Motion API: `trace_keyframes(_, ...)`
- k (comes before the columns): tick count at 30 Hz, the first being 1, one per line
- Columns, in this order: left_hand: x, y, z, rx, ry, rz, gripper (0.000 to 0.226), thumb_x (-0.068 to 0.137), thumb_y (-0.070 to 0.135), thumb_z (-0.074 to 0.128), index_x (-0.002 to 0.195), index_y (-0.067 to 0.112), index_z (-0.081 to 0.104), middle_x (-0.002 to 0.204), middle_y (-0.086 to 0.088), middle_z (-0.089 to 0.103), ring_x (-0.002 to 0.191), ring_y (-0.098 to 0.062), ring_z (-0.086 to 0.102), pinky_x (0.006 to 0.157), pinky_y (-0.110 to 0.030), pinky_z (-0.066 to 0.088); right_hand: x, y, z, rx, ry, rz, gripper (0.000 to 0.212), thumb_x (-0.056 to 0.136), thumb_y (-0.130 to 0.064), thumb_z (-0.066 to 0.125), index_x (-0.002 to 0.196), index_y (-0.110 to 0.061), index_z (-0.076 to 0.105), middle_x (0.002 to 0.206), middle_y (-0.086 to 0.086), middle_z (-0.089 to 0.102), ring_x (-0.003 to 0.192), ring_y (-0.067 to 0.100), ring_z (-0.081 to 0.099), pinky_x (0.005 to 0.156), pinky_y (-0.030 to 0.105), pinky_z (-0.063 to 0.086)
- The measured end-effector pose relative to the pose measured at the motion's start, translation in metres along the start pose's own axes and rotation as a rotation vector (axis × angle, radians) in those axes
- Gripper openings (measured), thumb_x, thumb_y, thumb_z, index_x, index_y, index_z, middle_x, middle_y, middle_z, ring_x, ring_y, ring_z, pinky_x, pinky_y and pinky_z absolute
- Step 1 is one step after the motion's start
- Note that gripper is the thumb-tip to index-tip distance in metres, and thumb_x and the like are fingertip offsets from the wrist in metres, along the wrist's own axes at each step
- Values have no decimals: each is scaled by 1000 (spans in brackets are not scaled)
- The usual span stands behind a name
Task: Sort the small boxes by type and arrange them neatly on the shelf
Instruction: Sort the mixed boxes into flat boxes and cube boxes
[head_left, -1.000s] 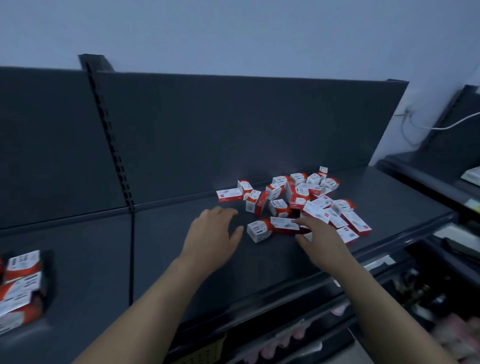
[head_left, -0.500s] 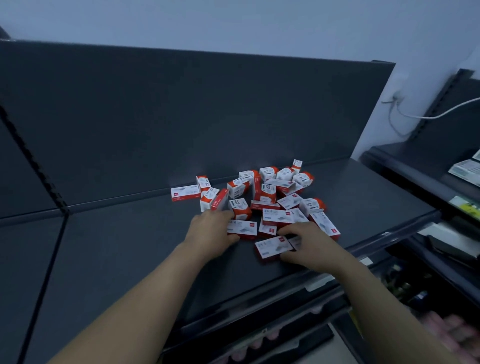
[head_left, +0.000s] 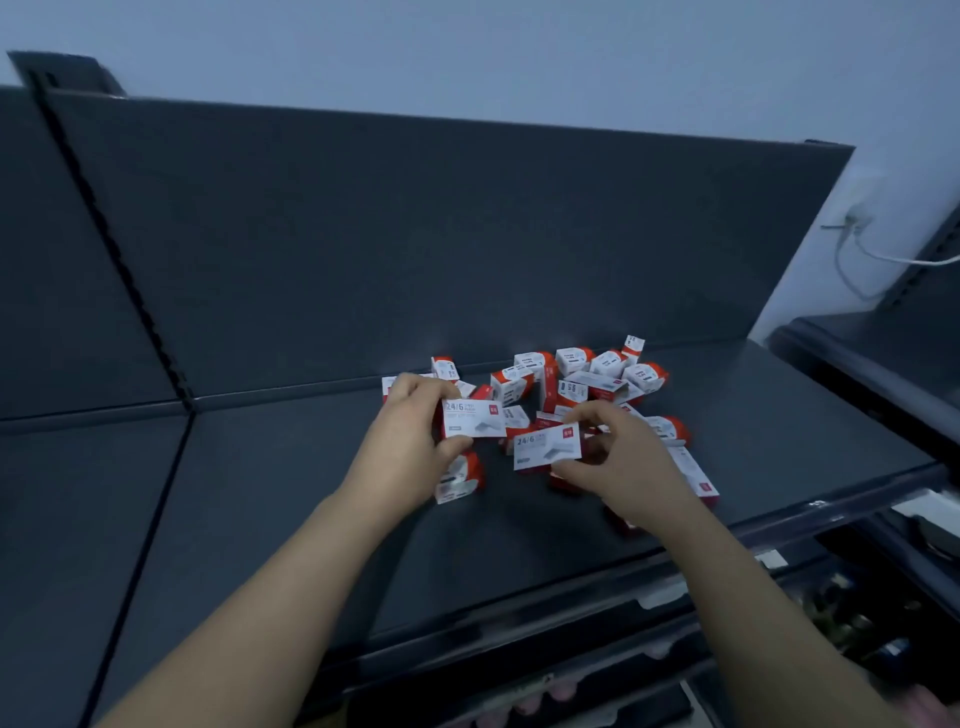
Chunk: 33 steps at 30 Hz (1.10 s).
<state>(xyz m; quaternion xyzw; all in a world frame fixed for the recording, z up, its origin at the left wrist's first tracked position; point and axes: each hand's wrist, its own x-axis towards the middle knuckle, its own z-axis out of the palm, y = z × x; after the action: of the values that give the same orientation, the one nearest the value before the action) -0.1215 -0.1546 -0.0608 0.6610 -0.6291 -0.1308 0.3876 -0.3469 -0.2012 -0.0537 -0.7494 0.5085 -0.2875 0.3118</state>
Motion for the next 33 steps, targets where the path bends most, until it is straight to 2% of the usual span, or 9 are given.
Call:
trace_keyframes(3, -18, -14, -25, -16, 85, -60, 38, 76, 17, 77, 110, 20, 60, 108, 8, 46, 93, -8, 55, 90, -20, 44, 6, -21, 22, 52, -36, -59, 39, 74, -20, 78, 102, -36, 57, 109, -12, 66, 97, 6, 64, 79, 31, 57)
trace_keyframes(8, -56, -46, -80, -19, 214, -176, 29, 78, 16, 74, 99, 23, 56, 100, 9, 59, 90, -8, 58, 78, -22, 46, 9, -72, 68, 112, -122, -151, 38, 76, -10, 76, 98, -34, 57, 100, -14, 70, 93, 2, 67, 78, 27, 57)
trace_keyframes(10, -73, -62, -105, -12, 254, -220, 27, 80, 15, 73, 99, 24, 55, 99, 10, 61, 90, -7, 59, 73, -16, 45, 8, -96, 91, 138, -161, -176, 37, 76, -6, 75, 98, -31, 56, 94, -13, 71, 86, 3, 68, 74, 26, 57)
trace_keyframes(13, -102, -87, -147, 22, 310, -262, 30, 81, 16, 72, 104, 23, 55, 101, 10, 61, 91, -7, 59, 72, -11, 41, 0, -133, 131, 197, -187, -231, 37, 75, 1, 73, 95, -26, 57, 88, -9, 71, 77, 7, 68, 69, 24, 56)
trace_keyframes(17, -148, -122, -210, 110, 375, -325, 42, 82, 18, 72, 120, 19, 54, 108, 10, 55, 97, -8, 55, 83, -18, 39, -21, -188, 192, 254, -254, -272, 35, 75, -1, 73, 97, -23, 57, 87, -5, 71, 74, 9, 67, 70, 24, 56)
trace_keyframes(21, -202, -158, -280, 183, 433, -387, 46, 82, 18, 72, 125, 17, 55, 112, 6, 54, 97, -10, 54, 81, -14, 33, -47, -251, 257, 306, -308, -267, 39, 77, 1, 72, 96, -28, 56, 84, -8, 70, 65, -1, 61, 65, 20, 53)
trace_keyframes(25, -260, -195, -347, 234, 485, -455, 44, 81, 20, 72, 122, 20, 56, 112, 7, 55, 94, -5, 52, 82, -16, 36, -75, -308, 321, 320, -372, -283, 39, 79, 1, 71, 97, -29, 55, 84, -7, 70, 67, 1, 63, 67, 29, 56)
trace_keyframes(30, -326, -242, -416, 271, 533, -598, 42, 81, 22, 73, 119, 18, 58, 108, 4, 60, 91, -8, 52, 78, -19, 36, -105, -363, 394, 316, -469, -308, 41, 77, 2, 68, 96, -33, 55, 90, -8, 69, 80, 11, 68, 64, 32, 57)
trace_keyframes(33, -352, -267, -444, 302, 563, -668, 41, 81, 21, 73, 119, 17, 58, 109, 1, 62, 90, -9, 51, 76, -20, 35, -114, -388, 432, 306, -504, -308, 39, 77, 1, 67, 94, -31, 55, 87, -8, 70, 73, 12, 68, 57, 33, 55)
